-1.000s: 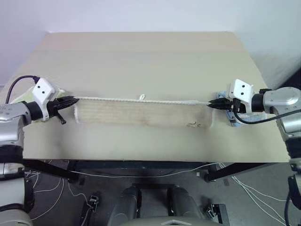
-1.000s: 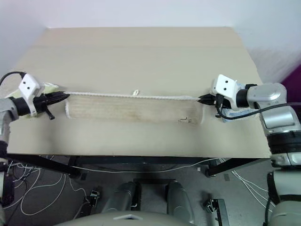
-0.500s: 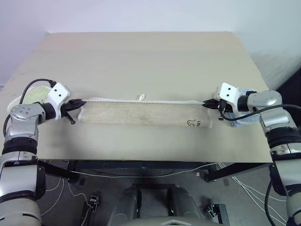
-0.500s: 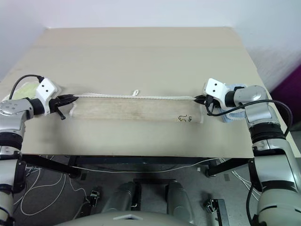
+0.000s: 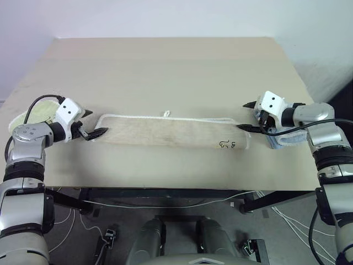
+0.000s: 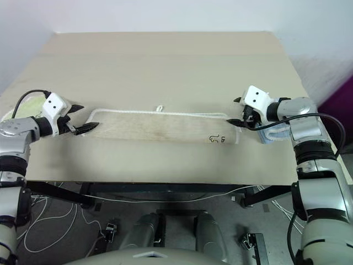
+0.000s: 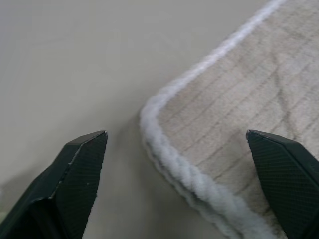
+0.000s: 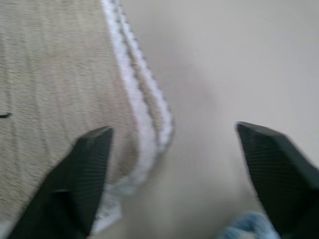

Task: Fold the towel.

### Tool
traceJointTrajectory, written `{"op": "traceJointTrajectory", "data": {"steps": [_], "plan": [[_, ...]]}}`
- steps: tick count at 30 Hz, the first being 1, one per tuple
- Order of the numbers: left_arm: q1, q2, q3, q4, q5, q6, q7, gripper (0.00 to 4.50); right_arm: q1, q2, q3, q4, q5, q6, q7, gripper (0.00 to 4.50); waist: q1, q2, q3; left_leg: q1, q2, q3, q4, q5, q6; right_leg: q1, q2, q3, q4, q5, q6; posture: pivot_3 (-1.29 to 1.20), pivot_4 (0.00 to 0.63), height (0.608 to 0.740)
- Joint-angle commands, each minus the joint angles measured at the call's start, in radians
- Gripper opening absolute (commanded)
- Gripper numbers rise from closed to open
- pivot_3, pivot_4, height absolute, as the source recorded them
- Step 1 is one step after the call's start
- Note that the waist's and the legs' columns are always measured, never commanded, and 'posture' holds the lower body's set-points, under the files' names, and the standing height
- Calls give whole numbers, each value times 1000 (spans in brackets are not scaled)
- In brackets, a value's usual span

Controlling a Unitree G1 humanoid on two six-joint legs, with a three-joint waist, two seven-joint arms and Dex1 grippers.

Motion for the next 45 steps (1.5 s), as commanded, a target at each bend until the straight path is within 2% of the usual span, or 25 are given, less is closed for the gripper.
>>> {"op": "traceJointTrajectory", "data": {"steps": [1, 5, 9, 13, 18, 21, 25, 30, 39, 45], "plan": [[9, 28, 89, -59, -59, 0, 52, 4500, 72, -38, -151, -251, 131, 134, -49, 4434, 1, 0, 0, 0, 0, 0, 0, 0, 0, 0, 0, 0, 0, 0, 0, 0, 150, 740], [66, 18, 150, -188, -134, 53, 38, 4500, 238, -13, -301, -603, 338, 504, -132, 4434, 4, 0, 0, -1, 0, -1, 0, 0, 0, -1, -1, 0, 0, 0, 0, 0, 150, 740], [195, -5, 176, -414, -230, 107, -38, 4500, 439, 84, -451, -932, 652, 993, -324, 4434, 4, -1, -1, -1, 1, -3, 0, 0, 0, 1, -2, 0, 0, 0, 0, 0, 150, 740], [274, -24, 150, -568, -281, 172, -89, 4500, 507, 233, -603, -1069, 943, 1346, -579, 4434, 5, -1, -1, -1, 1, -3, 0, 0, 0, 1, -3, 0, 0, 0, 0, 0, 150, 740], [324, -60, 85, -708, -317, 234, -157, 4500, 580, 399, -744, -1102, 1216, 1542, -912, 4434, 7, -1, -2, -1, 1, -3, -1, 0, 0, 1, -3, 0, -1, 0, 0, 0, 150, 740], [347, -96, 44, -797, -339, 279, -171, 4500, 640, 433, -769, -1086, 1401, 1544, -1099, 4434, 7, -1, -2, 0, 0, -3, -1, 0, 0, 2, -4, 0, -1, 0, 0, 0, 150, 740], [378, -134, -8, -880, -337, 307, -174, 4500, 748, 414, -701, -1070, 1631, 1451, -1325, 4434, 3, -1, -2, 0, 1, -2, -1, 0, 0, 2, -3, 0, -1, 0, 0, 0, 150, 740], [385, -167, -44, -917, -337, 325, -173, 4500, 764, 401, -613, -1030, 1782, 1274, -1509, 4434, -4, -1, -2, 1, 1, -1, -1, 0, 0, 2, -1, 1, -1, 0, 0, 0, 150, 740], [393, -167, -42, -927, -328, 315, -157, 4500, 717, 421, -521, -913, 1792, 1085, -1596, 4434, -1, -2, -3, 2, 2, -1, -1, 0, 0, 4, 1, 1, -2, 0, 0, 0, 150, 740], [406, -144, -19, -931, -331, 309, -149, 4500, 677, 448, -498, -856, 1712, 994, -1585, 4434, -4, -3, -4, 4, 2, -1, -1, 0, 0, 6, 1, 1, -2, 0, 0, 0, 150, 740]]}}
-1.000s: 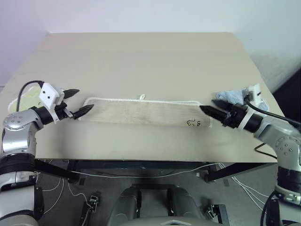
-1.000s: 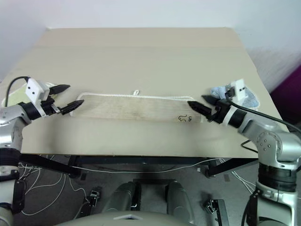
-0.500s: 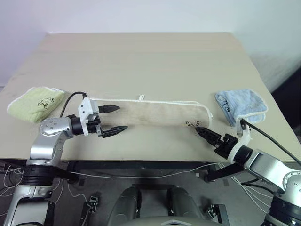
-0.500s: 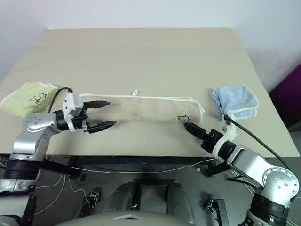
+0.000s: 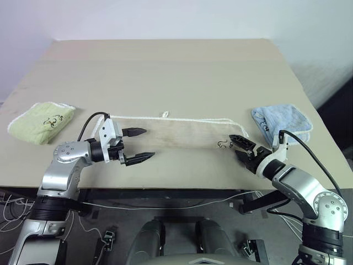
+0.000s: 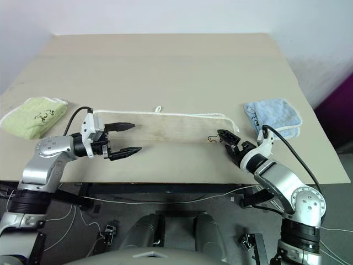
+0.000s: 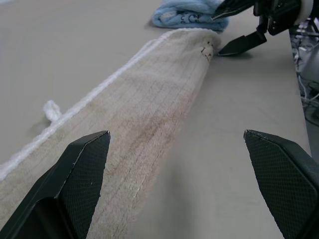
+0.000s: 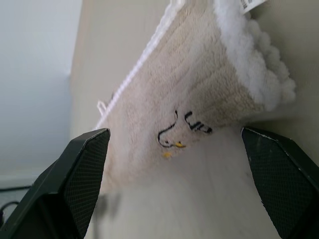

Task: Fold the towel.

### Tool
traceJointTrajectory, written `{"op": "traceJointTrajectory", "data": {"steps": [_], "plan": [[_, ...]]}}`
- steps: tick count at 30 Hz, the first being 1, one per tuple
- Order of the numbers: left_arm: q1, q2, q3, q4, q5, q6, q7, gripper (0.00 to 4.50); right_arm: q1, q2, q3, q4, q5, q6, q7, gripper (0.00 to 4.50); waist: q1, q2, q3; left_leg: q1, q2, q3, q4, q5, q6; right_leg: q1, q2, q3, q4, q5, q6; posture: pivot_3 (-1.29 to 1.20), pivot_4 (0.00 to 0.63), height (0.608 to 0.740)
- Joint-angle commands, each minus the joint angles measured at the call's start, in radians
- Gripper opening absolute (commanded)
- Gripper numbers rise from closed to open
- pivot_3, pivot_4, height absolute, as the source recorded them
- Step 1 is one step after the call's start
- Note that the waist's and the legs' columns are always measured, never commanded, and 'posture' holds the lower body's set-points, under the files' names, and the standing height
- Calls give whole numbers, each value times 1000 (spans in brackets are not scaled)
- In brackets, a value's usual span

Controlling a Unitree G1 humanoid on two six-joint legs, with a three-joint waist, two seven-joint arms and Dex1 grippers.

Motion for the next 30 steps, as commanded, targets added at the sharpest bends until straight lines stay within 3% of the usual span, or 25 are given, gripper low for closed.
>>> {"op": "traceJointTrajectory", "data": {"steps": [1, 4, 7, 18, 24, 30], "plan": [[4, 12, 31, -46, -9, -16, 9, 4500, -38, 18, 4, 65, -80, -80, 3, 4434, 1, -1, -1, 1, 0, 0, 0, 0, 0, 1, 0, 0, 0, 0, 0, 0, 150, 740], [12, 5, 24, -58, -7, -17, 20, 4500, -64, 35, 7, 84, -116, -114, 22, 4434, 3, -1, -1, 1, 0, 0, 0, 0, 0, 2, 0, 0, 0, 0, 0, 0, 150, 740], [19, 0, 23, -69, -9, -17, 28, 4500, -73, 45, 9, 80, -131, -127, 32, 3838, 4, -1, -1, 1, 0, 0, 0, 0, 0, 2, 0, 0, 0, 0, 0, 0, 150, 740], [18, -9, 23, -63, -9, -26, 39, 4500, -77, 72, -5, 70, -171, -166, 33, 137, 5, -1, -1, 0, 0, 0, 0, 0, 0, 1, -1, 0, 0, 0, 0, 0, 150, 740], [21, -22, 30, -57, -8, -29, 58, 4500, -54, 46, -26, 2, -174, -180, 34, 59, 8, -1, -1, 0, 0, 0, 0, 0, 0, 1, -1, 0, -1, 0, 0, 0, 150, 740], [41, -25, 53, -66, -17, -34, 88, 4500, -31, -92, -61, -66, -197, -153, 96, 59, 8, 0, 0, -1, -1, 0, 0, 0, 0, 0, -1, 0, -1, 0, 0, 0, 150, 740]]}}
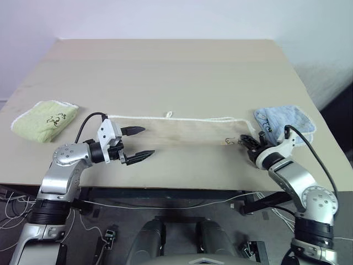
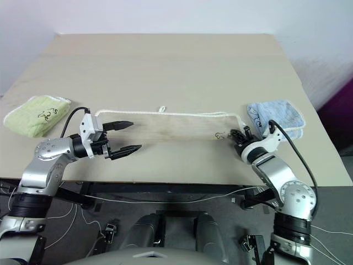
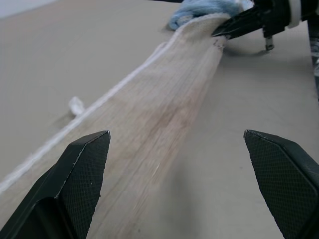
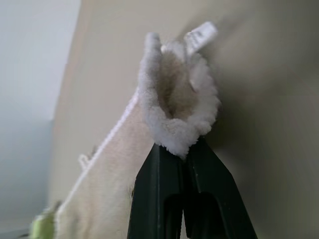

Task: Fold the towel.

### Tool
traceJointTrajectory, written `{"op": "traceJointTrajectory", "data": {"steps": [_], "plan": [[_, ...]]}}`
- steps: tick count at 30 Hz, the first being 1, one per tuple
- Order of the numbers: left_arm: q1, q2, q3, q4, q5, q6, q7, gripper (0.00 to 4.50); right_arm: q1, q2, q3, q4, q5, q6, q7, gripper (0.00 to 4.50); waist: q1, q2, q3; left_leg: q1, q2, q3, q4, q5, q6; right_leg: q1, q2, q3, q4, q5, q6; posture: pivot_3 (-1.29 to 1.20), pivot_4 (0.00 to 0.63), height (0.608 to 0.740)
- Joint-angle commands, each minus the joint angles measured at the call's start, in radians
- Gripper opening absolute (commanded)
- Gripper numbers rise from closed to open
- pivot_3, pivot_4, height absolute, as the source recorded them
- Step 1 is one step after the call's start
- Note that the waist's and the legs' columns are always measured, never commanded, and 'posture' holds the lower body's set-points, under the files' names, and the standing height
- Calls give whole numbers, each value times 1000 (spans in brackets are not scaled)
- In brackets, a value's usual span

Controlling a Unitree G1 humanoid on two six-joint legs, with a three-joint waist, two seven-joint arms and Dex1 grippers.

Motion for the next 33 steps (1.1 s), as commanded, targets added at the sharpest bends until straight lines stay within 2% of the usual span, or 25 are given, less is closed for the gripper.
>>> {"op": "traceJointTrajectory", "data": {"steps": [1, 4, 8, 11, 17, 21, 26, 33], "plan": [[9, 0, 39, -31, -17, -19, 16, 4500, -9, -108, -42, -82, -32, 23, 88, 59, -1, 0, 0, 0, 0, 0, 0, 0, 0, 0, 0, 0, 0, 0, 0, 0, 150, 740], [10, -6, 38, -31, -14, -22, 24, 4500, -50, -199, 12, -107, -109, 62, 189, 59, -2, 0, 0, 0, 0, 0, 0, 0, 0, 0, 0, 0, 0, 0, 0, 0, 150, 740], [4, -25, 29, -37, -12, -21, 39, 4500, -131, -316, 179, -161, -304, 119, 369, 59, -6, 1, 0, 0, 1, 0, 0, 0, 0, 0, 1, 0, 0, 0, 0, 0, 150, 740], [2, -36, 24, -44, -9, -18, 47, 4500, -196, -353, 299, -183, -433, 134, 484, 59, -3, 0, 0, 0, 1, 0, 0, 0, 0, 0, 0, -1, -1, 0, 0, 0, 150, 740], [9, -61, 11, -75, -11, -11, 73, 4500, -398, -288, 574, -97, -694, 148, 663, 59, -3, 0, 0, -1, 1, -1, 0, 0, 0, 0, 0, -1, -2, 0, 0, 0, 150, 740], [20, -75, 10, -99, -7, -6, 93, 4500, -466, -234, 696, -35, -857, 111, 771, 59, 1, 0, 0, -1, 1, -1, -1, 0, 0, -1, 0, -1, -3, 0, 0, 0, 150, 740], [55, -77, 16, -129, -10, -4, 117, 4500, -502, -172, 762, 9, -985, 80, 871, 59, 0, 0, 0, -2, 0, -1, -1, 0, 0, -2, -2, -1, -3, 0, 0, 0, 150, 740], [84, -82, 13, -159, -14, 3, 143, 4500, -507, -124, 782, 55, -1113, 52, 954, 59, 0, 0, 1, -2, 0, -2, -1, 0, 0, -2, -1, -2, -3, 0, 0, 0, 150, 740]]}}
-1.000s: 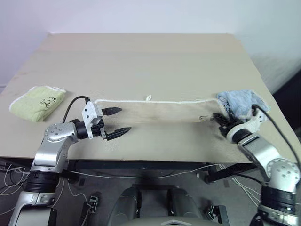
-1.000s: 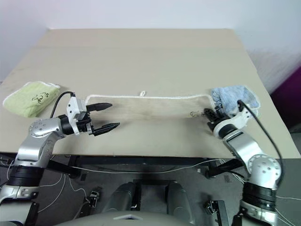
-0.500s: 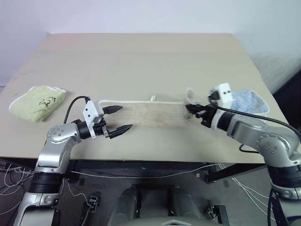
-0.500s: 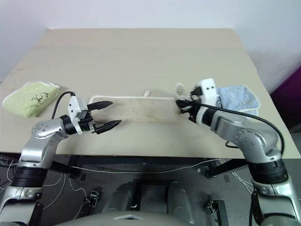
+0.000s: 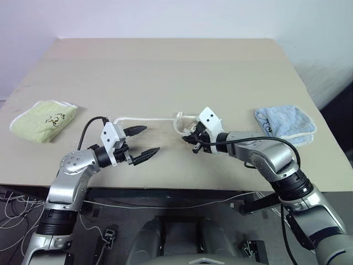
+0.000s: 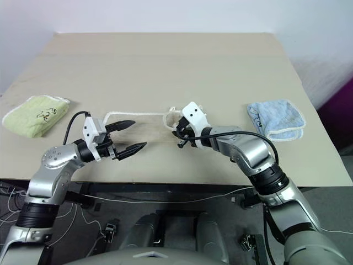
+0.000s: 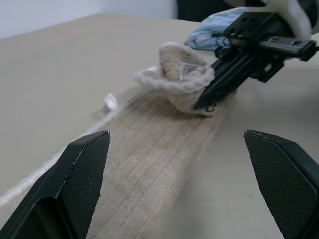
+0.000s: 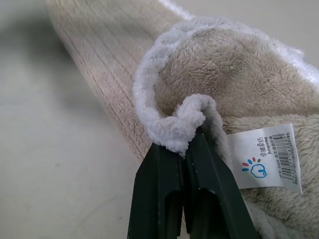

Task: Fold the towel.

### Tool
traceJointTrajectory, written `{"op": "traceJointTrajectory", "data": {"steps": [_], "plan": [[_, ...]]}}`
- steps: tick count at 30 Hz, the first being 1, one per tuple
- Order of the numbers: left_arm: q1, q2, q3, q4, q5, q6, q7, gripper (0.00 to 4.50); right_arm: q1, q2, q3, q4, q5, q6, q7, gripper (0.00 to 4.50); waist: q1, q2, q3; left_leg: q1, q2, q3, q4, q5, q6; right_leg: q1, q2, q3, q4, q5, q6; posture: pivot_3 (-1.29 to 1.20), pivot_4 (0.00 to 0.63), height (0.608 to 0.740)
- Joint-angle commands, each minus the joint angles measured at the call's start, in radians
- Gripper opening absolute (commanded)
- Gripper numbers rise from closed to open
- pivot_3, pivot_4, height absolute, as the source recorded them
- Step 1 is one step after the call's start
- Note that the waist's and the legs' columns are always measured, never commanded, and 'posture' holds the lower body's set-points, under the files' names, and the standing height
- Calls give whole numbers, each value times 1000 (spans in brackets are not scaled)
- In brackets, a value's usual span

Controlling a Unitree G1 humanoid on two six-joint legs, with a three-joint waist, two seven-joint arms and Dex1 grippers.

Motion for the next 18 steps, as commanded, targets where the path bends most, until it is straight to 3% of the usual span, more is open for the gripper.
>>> {"op": "traceJointTrajectory", "data": {"steps": [1, 7, 8, 10, 18], "plan": [[3, -4, 9, -48, -14, 0, 11, 4500, -19, 27, -4, -3, -52, -27, 40, 59, 0, 0, 0, 0, 0, 0, 0, 0, 0, 0, 0, 0, 0, 0, 0, 0, 150, 740], [-2, -5, 4, -45, -15, 2, 10, 4500, -8, 75, -24, -1, -98, -19, 67, 59, -1, 0, 0, 0, 0, 0, 0, 0, 0, 0, 0, 0, 0, 0, 0, 0, 150, 740], [-4, -5, 3, -44, -15, 3, 9, 4500, -9, 83, -29, -1, -101, -15, 69, 253, -2, 0, 0, 0, 0, 0, 0, 0, 0, 0, 0, 0, 0, 0, 0, 0, 150, 740], [-9, -6, 0, -41, -14, 4, 8, 4500, -7, 96, -39, 1, -109, -11, 71, 690, -2, 0, 0, 0, 0, 0, 0, 0, 0, -1, 0, 0, 0, 0, 0, 0, 150, 740], [-16, -7, -1, -38, -11, 7, 4, 4500, 18, 104, -102, -56, -101, 1, 96, 3415, 0, 0, 0, 0, 0, 0, 0, 0, 0, 0, 0, 0, 0, 0, 0, 0, 150, 740]]}}
